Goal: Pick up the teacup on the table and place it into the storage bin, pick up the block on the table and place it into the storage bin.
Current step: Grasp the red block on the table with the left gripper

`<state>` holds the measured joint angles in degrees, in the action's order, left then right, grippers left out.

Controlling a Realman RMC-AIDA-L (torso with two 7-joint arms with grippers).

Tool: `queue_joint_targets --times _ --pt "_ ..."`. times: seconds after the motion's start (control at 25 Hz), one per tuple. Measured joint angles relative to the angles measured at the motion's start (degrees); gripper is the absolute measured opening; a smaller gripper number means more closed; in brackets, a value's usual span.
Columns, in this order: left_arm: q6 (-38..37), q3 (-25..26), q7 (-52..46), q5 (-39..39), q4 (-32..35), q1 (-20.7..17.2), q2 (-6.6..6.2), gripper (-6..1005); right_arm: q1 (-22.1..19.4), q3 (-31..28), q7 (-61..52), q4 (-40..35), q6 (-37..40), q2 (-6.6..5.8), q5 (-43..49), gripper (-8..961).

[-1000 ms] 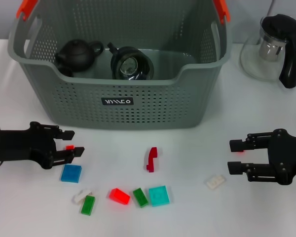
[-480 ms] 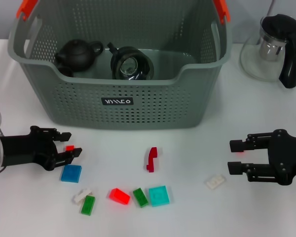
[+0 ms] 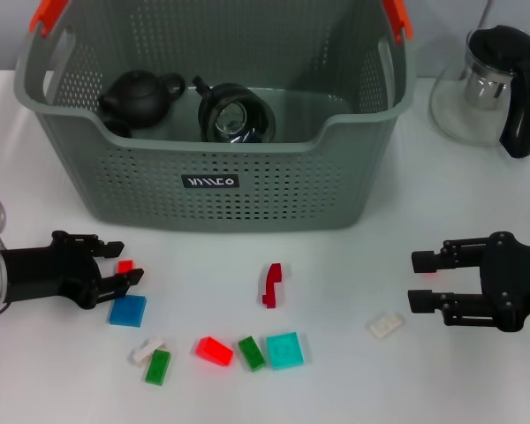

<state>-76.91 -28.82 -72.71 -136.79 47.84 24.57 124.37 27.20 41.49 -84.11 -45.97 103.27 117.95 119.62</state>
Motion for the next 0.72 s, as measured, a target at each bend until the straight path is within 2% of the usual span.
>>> queue_joint_targets --times 0.72 --pt "0.81 -0.21 -1.79 -0.41 -0.33 -0.01 0.09 362 -0.07 0.00 0.47 0.73 0.00 -0.28 0.00 593"
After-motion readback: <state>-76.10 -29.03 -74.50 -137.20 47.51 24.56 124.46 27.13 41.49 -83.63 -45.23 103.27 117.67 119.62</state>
